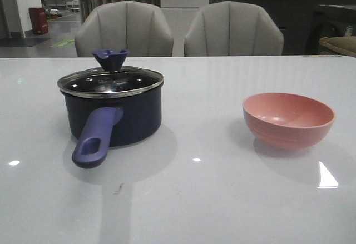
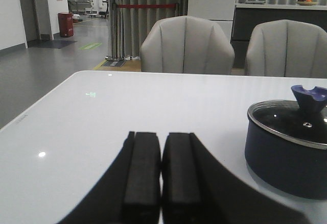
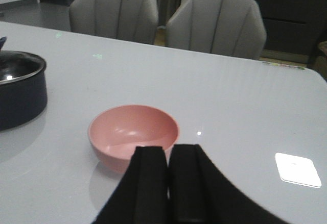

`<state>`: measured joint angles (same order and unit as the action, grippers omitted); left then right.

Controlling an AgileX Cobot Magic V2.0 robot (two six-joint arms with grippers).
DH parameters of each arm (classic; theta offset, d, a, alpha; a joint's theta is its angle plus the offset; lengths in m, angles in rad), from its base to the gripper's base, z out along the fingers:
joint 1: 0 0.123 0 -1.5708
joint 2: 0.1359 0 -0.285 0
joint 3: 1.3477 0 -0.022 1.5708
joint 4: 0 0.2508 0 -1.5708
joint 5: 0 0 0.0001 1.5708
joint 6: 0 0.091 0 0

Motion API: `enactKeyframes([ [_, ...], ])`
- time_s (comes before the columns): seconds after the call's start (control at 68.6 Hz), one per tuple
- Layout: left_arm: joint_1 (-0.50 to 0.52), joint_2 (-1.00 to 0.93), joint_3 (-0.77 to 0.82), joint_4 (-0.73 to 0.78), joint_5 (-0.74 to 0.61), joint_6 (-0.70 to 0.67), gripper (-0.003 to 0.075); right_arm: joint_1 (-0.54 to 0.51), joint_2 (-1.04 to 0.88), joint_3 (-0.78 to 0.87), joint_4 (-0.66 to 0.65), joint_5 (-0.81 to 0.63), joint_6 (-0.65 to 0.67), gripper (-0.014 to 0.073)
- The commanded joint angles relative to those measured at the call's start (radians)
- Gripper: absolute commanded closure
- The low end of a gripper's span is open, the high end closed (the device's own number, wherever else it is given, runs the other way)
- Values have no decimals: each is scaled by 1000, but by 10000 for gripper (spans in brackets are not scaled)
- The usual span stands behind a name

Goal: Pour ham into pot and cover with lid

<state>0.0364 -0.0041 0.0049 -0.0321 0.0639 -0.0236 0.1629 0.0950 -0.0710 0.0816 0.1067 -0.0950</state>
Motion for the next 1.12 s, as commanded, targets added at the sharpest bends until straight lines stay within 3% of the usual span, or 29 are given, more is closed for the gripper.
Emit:
enactKeyframes([
  [0.0, -2, -19, 21, 0, -85, -6, 586, -63, -39, 14, -46, -107, 75, 444],
  [0.16, -2, -19, 21, 0, -85, -6, 586, -99, -127, 95, -51, -138, 95, 444],
  [1.108, -2, -19, 21, 0, -85, -6, 586, -97, -124, 92, -59, -113, 95, 444],
])
